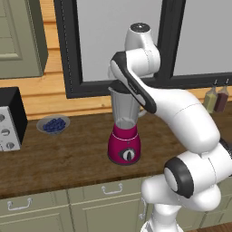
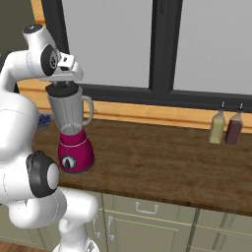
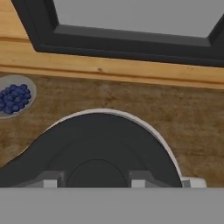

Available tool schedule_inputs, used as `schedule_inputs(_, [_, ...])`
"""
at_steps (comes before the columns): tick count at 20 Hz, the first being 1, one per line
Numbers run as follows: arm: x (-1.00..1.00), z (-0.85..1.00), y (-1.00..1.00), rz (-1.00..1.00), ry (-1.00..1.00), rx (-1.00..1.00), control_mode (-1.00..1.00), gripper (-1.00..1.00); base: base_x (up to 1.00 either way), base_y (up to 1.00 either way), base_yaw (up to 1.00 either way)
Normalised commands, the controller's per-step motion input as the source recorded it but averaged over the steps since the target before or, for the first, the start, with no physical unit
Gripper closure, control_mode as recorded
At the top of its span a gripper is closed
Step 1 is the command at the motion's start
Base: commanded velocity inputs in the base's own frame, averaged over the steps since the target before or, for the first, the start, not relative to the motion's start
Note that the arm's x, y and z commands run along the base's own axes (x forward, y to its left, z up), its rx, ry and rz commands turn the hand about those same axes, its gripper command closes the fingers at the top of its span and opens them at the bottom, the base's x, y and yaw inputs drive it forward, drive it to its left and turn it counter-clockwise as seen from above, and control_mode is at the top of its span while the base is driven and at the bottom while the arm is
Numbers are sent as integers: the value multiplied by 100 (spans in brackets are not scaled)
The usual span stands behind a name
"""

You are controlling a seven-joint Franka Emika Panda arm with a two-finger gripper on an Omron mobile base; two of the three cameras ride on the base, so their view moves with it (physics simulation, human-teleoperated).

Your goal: Close the lid blender by securely placing the lid on top.

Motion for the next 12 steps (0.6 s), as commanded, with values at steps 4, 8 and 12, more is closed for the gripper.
schedule_inputs(4, [0,-26,-32,-7,0,-4,-100,100,0,0,0])
schedule_inputs(8, [0,-27,-34,-6,0,-1,-100,100,0,0,0])
schedule_inputs(12, [0,-25,-31,-5,0,0,-100,100,0,0,0])
